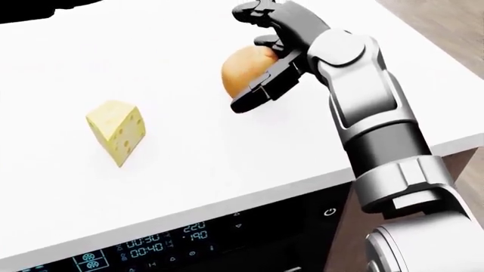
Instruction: Place the bread and cheese on the cutting board.
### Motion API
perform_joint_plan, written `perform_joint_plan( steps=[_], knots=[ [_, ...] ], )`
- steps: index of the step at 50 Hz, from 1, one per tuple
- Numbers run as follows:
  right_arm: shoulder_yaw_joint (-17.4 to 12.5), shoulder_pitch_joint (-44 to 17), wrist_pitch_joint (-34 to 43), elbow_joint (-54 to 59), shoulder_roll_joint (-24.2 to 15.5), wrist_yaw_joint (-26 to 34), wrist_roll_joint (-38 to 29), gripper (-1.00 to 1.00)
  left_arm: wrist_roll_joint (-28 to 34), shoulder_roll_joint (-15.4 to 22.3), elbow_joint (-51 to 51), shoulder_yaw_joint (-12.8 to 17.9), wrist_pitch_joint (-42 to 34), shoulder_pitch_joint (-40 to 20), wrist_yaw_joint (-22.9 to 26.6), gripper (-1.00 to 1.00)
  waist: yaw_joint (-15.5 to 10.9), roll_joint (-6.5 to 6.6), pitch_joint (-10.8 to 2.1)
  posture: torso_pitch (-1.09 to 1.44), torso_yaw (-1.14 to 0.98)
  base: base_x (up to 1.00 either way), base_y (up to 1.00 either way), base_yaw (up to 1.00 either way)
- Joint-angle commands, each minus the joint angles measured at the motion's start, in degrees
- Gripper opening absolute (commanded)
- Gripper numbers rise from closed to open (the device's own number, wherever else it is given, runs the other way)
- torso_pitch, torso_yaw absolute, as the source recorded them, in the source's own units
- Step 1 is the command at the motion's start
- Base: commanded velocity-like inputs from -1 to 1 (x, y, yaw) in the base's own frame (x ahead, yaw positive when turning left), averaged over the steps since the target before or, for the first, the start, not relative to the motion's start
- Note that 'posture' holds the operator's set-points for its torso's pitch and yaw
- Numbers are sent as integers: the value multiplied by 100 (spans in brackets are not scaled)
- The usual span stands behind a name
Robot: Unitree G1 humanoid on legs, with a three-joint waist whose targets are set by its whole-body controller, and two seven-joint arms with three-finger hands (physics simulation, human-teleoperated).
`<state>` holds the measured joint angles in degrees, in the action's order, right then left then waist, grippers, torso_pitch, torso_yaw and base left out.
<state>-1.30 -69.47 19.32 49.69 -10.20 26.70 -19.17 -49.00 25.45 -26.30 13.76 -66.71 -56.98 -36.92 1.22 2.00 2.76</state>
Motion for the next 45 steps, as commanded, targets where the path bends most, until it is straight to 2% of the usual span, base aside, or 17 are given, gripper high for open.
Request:
perform_joint_plan(
  steps=[1, 6, 14, 16, 17, 22, 23, 24, 36, 39, 43, 44, 45],
  knots=[
    [9, -168, -61, -177, -1, 77, 7, 70, 42, 65, -60, 66, 175, -175, 22, 100, -7, 8, -158, 0, 0, 0, 0, 0],
    [139, -63, -275, -64, 45, -5, -297, 65, 3, 86, -77, 91, 159, -174, 2, 100, -8, 9, -165, 0, 0, 0, 0, 0],
    [101, -24, -375, -21, 88, -1, -435, 52, -33, 81, -119, 93, 121, -184, -38, 100, 3, 9, -179, 0, 0, 0, 0, 0],
    [89, -22, -381, -20, 92, 3, -457, 43, 10, 84, -89, 60, 177, -154, 0, 100, 5, 7, -177, 0, 0, 0, 0, 0],
    [78, -26, -376, -29, 94, -8, -464, 29, 14, 78, -94, 55, 177, -153, 5, 100, 4, 7, -177, 0, 0, 0, 0, 0],
    [73, -21, -462, 57, 133, -48, -473, 7, 5, 80, -103, 69, 162, -161, -1, 100, 8, 4, -185, 0, 0, 0, 0, 0],
    [73, -14, -468, 54, 137, -55, -476, -9, 5, 75, -106, 67, 158, -160, -4, 100, 12, 3, -184, 0, 0, 0, 0, 0],
    [71, -5, -462, 37, 138, -53, -475, -14, -3, 73, -112, 72, 143, -168, -15, 100, 13, 1, -187, 0, 0, 0, 0, 0],
    [95, 121, -603, 121, 190, -105, -497, -15, -25, 75, -131, 73, 140, -177, -30, 100, 19, -15, -187, 0, 0, 0, 0, 0],
    [167, 168, -629, 106, 196, -127, -620, -28, 3, 77, -120, 61, 173, -152, -1, 100, 20, -19, -183, 0, 0, 0, 0, 0],
    [254, 211, -596, -14, 220, -48, -853, -27, 34, 57, -120, 48, 169, -154, 16, 100, 16, -18, -183, 0, 0, 0, 0, 0],
    [272, 221, -613, -24, 222, -43, -920, -36, 26, 59, -120, 64, 154, -165, 12, 100, 16, -16, -181, 0, 0, 0, 0, 0],
    [247, 205, -614, -59, 227, -41, -942, -75, 32, 61, -118, 63, 161, -162, 18, 100, 16, -16, -181, 0, 0, 0, 0, 0]
  ],
)
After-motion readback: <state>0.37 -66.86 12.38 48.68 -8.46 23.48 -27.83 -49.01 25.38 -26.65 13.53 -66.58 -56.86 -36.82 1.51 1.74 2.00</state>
